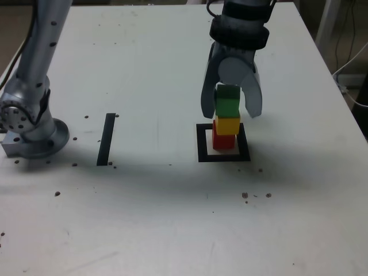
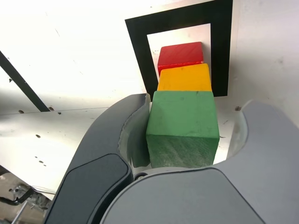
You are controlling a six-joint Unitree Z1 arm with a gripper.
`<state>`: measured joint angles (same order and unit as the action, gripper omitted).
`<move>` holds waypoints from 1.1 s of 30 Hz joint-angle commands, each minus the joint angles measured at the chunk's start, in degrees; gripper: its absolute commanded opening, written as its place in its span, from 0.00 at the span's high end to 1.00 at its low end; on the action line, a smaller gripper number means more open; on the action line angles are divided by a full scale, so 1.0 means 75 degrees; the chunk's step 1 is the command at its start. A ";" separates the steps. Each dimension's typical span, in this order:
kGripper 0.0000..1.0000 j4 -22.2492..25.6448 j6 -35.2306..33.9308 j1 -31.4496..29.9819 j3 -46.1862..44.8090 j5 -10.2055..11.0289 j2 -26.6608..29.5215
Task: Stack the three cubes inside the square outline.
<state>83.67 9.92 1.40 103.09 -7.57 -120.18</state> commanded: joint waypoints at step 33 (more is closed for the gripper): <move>0.00 -0.1964 -0.0962 0.0014 -0.5962 0.1225 0.4223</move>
<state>70.14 2.95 1.42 61.34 1.67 -89.15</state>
